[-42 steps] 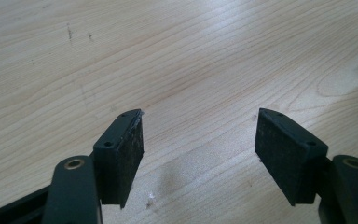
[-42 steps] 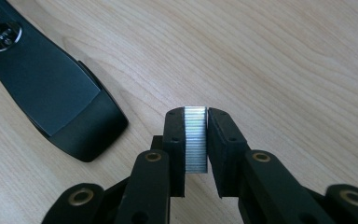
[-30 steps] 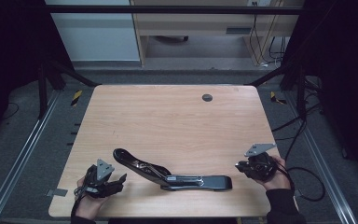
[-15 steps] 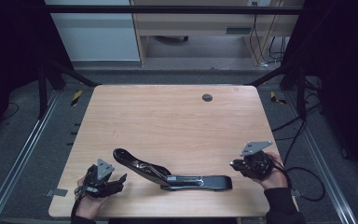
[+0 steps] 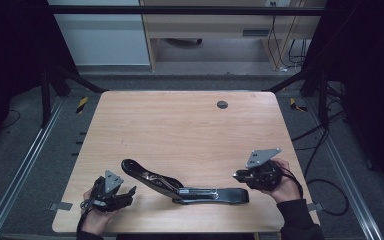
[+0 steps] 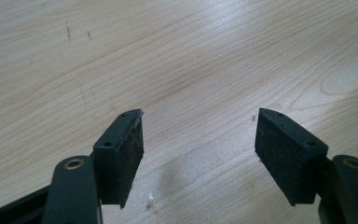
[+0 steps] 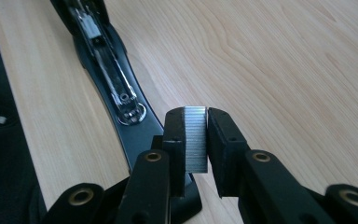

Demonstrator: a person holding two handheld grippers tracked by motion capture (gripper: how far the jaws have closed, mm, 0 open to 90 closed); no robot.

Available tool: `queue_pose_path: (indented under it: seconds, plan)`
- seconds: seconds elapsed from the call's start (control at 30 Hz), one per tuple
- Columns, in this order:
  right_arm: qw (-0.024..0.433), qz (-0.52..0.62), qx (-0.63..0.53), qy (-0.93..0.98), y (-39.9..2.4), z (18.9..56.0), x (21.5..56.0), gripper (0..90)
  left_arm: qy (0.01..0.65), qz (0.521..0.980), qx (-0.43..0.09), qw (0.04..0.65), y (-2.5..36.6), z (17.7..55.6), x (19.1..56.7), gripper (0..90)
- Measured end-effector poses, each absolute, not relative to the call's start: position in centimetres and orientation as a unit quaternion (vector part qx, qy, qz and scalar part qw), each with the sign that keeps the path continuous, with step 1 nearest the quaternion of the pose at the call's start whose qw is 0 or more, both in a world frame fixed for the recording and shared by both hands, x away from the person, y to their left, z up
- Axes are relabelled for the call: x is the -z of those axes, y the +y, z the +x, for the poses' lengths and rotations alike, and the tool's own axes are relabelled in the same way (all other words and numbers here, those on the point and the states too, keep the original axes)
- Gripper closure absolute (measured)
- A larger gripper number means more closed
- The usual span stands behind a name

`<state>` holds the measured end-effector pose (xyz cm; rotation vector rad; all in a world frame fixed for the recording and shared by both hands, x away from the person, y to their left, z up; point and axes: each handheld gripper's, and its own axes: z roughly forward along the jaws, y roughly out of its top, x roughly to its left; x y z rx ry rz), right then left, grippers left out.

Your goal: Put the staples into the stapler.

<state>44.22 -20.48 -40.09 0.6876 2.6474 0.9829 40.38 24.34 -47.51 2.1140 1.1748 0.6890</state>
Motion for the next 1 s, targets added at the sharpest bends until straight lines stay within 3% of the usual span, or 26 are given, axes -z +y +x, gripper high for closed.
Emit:
queue_pose_path:
  seconds: [1.0]
  plan:
    - [0.067,0.166,-0.349,0.920,-16.1,45.9,40.0,77.9,0.445,0.800,-0.258,0.307,24.3,40.4,47.6,31.7]
